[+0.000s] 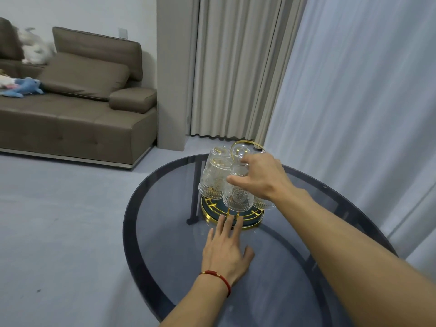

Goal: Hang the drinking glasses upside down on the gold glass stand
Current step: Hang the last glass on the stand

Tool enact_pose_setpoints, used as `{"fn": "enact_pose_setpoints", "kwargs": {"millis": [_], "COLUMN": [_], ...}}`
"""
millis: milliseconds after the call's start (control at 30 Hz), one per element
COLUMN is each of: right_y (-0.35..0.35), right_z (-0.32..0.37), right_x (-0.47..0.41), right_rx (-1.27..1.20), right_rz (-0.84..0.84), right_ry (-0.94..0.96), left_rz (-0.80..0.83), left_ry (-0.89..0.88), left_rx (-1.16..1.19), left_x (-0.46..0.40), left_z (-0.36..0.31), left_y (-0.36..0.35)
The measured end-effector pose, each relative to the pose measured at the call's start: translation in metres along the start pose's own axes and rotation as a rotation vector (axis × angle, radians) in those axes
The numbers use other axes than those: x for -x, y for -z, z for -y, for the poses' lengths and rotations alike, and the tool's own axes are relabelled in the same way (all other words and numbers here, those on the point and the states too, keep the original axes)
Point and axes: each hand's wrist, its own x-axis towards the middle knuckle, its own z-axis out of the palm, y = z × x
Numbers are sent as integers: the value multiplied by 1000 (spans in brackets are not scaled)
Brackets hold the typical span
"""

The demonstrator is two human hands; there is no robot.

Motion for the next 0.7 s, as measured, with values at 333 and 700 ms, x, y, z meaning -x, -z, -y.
{"fn": "enact_pose_setpoints", "kwargs": {"millis": [333, 700], "right_y": [-22, -32], "right_z": [-13, -58], "right_x": [10, 54], "right_rx": [-33, -642], "right_rz": [-102, -350], "right_ry": [-6, -359], "left_rz": [-30, -36], "left_ry": [-1, 12], "left_rx": [-82, -125], "left_x": [3, 2], "left_z": [-3, -2], "left_y": [-10, -13]}}
